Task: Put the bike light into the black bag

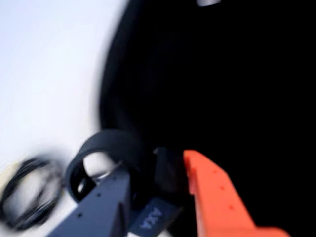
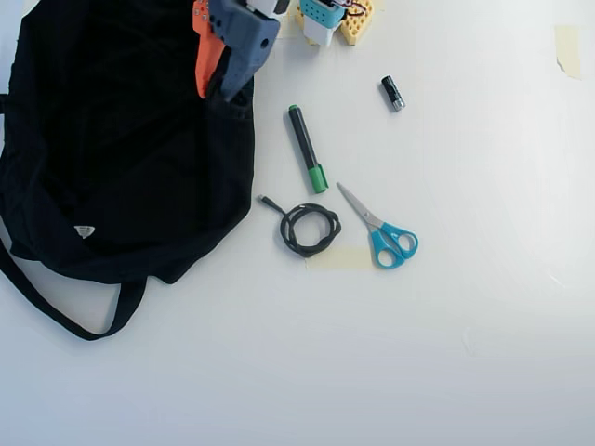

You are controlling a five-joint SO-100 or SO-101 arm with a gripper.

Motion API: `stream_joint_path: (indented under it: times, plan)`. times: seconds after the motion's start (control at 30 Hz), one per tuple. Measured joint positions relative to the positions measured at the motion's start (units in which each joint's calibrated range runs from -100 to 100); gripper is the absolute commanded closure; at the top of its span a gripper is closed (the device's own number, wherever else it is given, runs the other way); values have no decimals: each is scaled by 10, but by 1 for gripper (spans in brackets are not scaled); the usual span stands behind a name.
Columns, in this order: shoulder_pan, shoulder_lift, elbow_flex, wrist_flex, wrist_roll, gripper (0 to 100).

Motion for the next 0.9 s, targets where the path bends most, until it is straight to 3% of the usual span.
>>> stream_joint_path:
  times: [0.23,0.4,0.5,0.57,0.63,0.67,0.8,0.83,0.9]
  plan:
    - [151,178,-23,-87,3,98]
    - [238,418,-243,-99,38,98]
    - [242,555,-304,-100,40,98]
    - [245,579,-310,-88,40,84]
    - [244,579,-311,-33,36,62]
    - [240,578,-317,-8,36,59]
    - [204,406,-321,89,36,60]
    - [192,370,-322,109,36,64]
    - [98,255,-322,188,32,89]
